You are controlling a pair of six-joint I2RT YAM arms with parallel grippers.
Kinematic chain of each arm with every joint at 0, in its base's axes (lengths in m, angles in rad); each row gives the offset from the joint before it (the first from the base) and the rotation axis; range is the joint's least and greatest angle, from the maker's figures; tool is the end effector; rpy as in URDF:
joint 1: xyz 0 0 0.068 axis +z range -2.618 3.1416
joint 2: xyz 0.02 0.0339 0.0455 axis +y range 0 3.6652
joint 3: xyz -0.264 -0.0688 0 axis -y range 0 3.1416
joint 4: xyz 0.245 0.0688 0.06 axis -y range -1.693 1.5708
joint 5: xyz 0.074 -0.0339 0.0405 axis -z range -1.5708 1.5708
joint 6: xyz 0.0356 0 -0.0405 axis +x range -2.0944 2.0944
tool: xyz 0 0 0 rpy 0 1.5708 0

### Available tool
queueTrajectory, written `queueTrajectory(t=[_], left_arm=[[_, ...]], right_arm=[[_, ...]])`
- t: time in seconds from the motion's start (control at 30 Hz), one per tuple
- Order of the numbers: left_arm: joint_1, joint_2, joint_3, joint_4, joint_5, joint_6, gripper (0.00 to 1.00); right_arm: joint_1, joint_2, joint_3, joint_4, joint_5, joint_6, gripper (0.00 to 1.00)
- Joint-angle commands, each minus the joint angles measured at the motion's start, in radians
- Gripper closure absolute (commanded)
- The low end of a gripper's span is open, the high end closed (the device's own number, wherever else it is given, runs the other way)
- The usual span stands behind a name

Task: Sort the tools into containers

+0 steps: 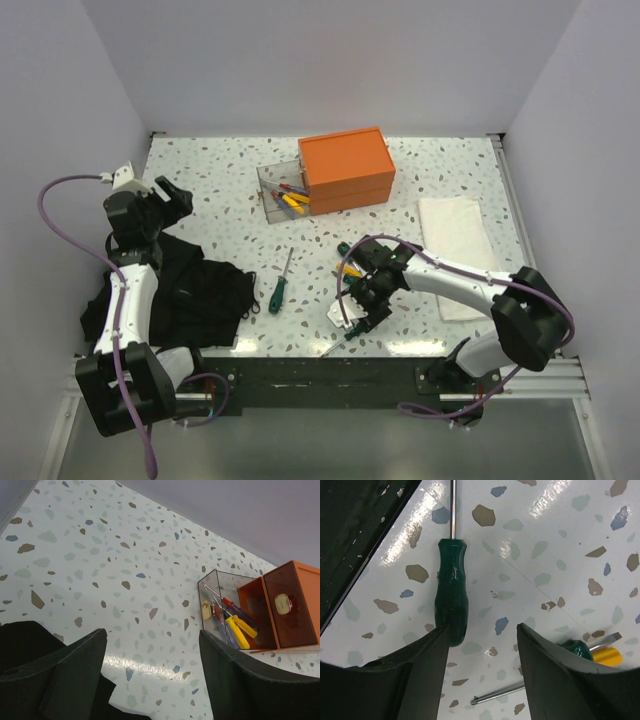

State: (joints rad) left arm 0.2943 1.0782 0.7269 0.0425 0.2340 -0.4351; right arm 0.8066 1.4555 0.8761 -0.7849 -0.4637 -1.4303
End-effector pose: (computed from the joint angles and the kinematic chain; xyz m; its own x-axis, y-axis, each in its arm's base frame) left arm 0.2410 0.0644 0.2851 -0.2339 -0.4993 -0.8342 -0.1868 0.8651 -0.4655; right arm 0.1609 0.1909 0.1882 0.6073 -0.6462 -0.4622 -0.7699 -0.6222 -0.1417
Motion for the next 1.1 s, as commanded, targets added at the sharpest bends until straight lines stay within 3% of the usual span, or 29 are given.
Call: queueTrajectory(t=[0.0,0.27,0.57,0.7,0.73,0.8,0.83,0.9,0.97,1.07], left_arm=[[0.003,-0.023,0.016,0.017,-0.005,0.001,0.21],[0.003,-0.035,0.014,0.011,-0.005,0.004,0.21],[0.005,-0.044,-0.001,0.016,-0.002,-0.004,0.21],[0.005,-0.044,-0.001,0.016,-0.001,-0.004,0.21],[0.003,-0.046,-0.003,0.016,-0.001,-0.004,0.21],[0.003,-0.049,-0.007,0.017,-0.001,-0.004,0.21],[0.003,-0.049,-0.009,0.017,-0.001,-0.004,0.21],[0.003,-0.046,-0.007,0.016,0.001,-0.004,0.21],[0.003,-0.046,0.002,0.013,0.001,-0.002,0.21],[0.003,-0.04,0.011,0.016,-0.002,-0.001,0.21]], right_arm=[[0.009,0.023,0.021,-0.029,-0.038,-0.064,0.39],[0.029,0.019,-0.009,-0.06,-0.043,-0.029,0.38],[0.051,0.041,-0.037,-0.068,-0.059,-0.041,0.46],[0.062,0.072,-0.029,-0.086,-0.056,-0.056,0.58],[0.065,0.077,-0.031,-0.086,-0.055,-0.059,0.66],[0.066,0.088,-0.023,-0.099,-0.052,-0.067,0.73],[0.068,0.092,-0.019,-0.114,-0.049,-0.074,0.85],[0.062,0.092,0.015,-0.131,-0.038,-0.07,0.98],[0.034,0.088,0.066,-0.157,-0.032,-0.039,1.0],[-0.026,0.13,0.348,-0.185,-0.107,0.137,1.0]])
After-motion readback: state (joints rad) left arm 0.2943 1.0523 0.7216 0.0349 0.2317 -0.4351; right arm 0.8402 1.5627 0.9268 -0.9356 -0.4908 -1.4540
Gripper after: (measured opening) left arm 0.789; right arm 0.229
